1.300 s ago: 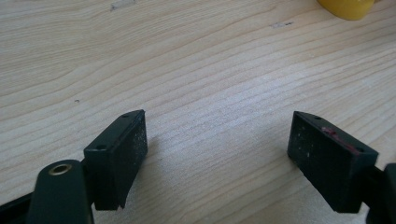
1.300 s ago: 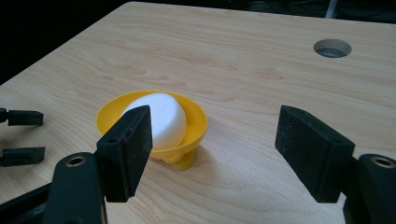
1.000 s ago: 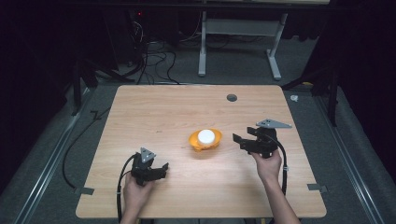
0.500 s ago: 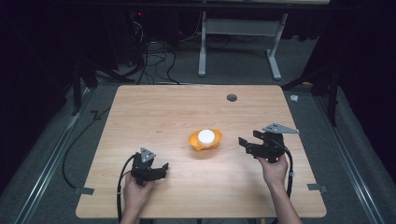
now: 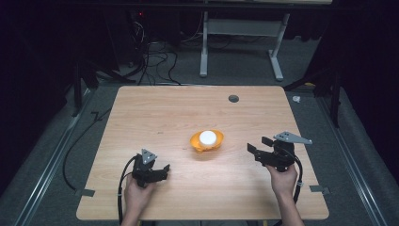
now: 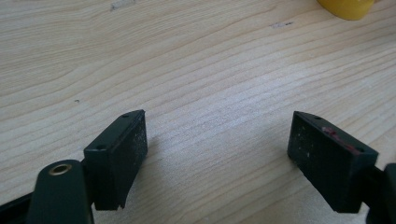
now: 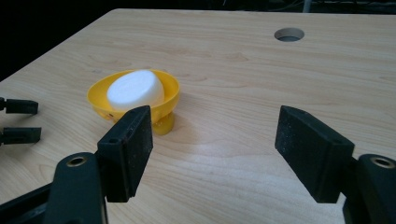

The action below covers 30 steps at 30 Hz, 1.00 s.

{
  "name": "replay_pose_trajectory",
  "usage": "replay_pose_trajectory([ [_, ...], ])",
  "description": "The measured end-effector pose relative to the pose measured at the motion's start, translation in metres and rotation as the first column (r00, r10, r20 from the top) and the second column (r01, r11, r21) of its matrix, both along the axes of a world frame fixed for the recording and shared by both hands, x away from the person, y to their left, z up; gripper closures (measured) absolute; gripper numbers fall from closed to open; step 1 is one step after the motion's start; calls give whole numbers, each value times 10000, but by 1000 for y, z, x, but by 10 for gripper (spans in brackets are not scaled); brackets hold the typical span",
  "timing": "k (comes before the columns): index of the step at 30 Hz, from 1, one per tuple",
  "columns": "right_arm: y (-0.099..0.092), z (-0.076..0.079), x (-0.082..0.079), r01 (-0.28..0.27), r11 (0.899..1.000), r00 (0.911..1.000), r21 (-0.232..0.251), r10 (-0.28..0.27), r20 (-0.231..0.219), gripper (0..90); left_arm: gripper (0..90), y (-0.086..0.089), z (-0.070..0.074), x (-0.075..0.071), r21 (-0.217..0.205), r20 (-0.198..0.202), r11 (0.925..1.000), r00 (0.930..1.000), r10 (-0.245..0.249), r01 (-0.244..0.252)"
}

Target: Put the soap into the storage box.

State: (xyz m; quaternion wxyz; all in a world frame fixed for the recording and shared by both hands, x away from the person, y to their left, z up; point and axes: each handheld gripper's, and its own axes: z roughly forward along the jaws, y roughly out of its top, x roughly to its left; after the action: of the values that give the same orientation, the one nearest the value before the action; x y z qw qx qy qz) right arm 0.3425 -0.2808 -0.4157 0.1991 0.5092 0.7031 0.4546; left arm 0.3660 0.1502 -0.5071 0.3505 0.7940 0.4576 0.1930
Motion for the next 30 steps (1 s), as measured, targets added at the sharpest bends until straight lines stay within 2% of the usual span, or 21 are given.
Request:
replay_pose_trajectory([
  [13,-2,-9,-11,25,9999,10000,-116,-26,-95,284,203,0,0,0,2,-1,10000,10000,0,0],
  [30,-2,-25,-14,135,9998,9992,-143,-141,-385,284,202,0,0,0,-8,-3,10000,10000,5,-5],
])
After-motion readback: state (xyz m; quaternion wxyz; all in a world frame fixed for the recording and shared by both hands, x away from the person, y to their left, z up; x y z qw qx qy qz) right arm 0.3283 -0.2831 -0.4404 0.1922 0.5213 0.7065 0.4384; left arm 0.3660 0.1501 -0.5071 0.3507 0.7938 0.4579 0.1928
